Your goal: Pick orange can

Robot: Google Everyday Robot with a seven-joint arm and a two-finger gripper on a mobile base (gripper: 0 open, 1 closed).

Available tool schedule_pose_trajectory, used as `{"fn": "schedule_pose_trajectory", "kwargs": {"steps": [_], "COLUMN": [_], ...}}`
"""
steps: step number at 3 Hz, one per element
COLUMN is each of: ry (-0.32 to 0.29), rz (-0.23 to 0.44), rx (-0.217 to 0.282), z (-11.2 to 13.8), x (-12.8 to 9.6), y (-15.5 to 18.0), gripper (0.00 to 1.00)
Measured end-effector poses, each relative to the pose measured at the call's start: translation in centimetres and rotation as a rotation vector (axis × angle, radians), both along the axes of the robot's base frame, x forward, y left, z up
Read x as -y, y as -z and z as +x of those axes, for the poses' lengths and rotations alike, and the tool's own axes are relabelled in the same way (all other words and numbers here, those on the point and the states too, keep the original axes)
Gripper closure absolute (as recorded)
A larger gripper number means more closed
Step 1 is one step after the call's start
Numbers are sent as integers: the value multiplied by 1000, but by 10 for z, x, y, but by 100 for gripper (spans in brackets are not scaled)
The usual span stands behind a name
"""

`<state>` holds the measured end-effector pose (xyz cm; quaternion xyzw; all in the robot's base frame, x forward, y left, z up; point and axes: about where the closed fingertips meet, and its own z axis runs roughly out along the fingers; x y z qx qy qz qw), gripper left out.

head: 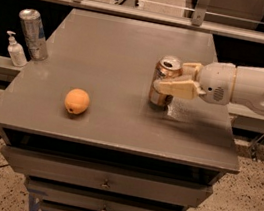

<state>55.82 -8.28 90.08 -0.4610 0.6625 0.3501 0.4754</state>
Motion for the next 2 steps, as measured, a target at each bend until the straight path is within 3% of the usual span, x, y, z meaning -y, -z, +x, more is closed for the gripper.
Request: {"fn": "schedule_pose_trajectory", "kwargs": {"steps": [1,2], "ry": [40,39], "rz": [-7,-2], "rx": [95,106], "z": [24,25], "x": [3,3], "y": [-44,-50], "gripper": [88,100]}}
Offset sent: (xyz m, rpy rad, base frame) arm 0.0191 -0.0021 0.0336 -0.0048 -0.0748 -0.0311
